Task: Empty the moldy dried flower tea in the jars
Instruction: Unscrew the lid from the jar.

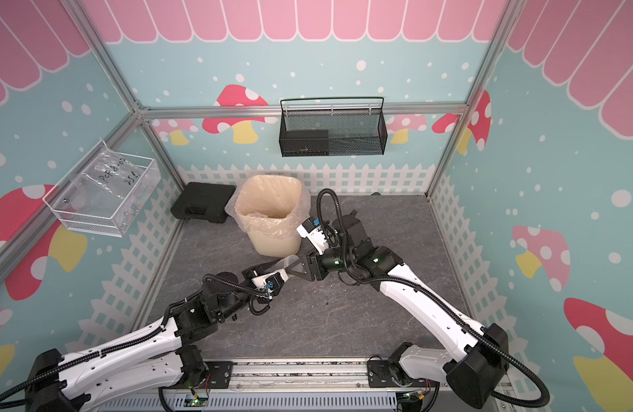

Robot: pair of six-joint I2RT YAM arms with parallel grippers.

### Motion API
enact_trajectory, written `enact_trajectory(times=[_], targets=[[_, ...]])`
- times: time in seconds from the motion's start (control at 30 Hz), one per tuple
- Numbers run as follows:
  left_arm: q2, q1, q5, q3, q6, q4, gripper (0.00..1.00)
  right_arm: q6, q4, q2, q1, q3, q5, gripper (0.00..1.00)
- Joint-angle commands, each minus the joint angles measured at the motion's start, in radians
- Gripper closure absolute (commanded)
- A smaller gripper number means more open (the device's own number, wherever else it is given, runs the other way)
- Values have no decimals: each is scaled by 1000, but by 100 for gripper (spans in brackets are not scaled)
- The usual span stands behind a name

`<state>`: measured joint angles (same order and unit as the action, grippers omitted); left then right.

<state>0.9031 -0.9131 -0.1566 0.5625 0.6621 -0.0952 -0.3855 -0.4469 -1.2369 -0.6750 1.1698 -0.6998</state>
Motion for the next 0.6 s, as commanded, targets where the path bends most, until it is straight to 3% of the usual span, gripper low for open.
enact_trajectory(times=[0.0,0.07,0.13,0.27,0.37,0.5,0.57], targets=[[-6,-3,42,14,-12,17,56,278,-109,-32,-3,72,3,72],[-8,-3,93,22,-37,41,57,480,-135,-39,-3,96,40,84],[-12,-3,165,29,-62,76,57,715,-152,-35,-3,100,56,89],[-7,-1,321,68,-118,168,58,1090,-135,-18,-4,107,192,91],[-4,5,413,85,-138,219,60,1265,-149,-24,-3,116,199,91],[-6,8,443,84,-151,221,60,1350,-149,-33,-3,112,122,89],[-8,10,428,83,-149,220,60,1315,-114,-25,-4,95,98,68]])
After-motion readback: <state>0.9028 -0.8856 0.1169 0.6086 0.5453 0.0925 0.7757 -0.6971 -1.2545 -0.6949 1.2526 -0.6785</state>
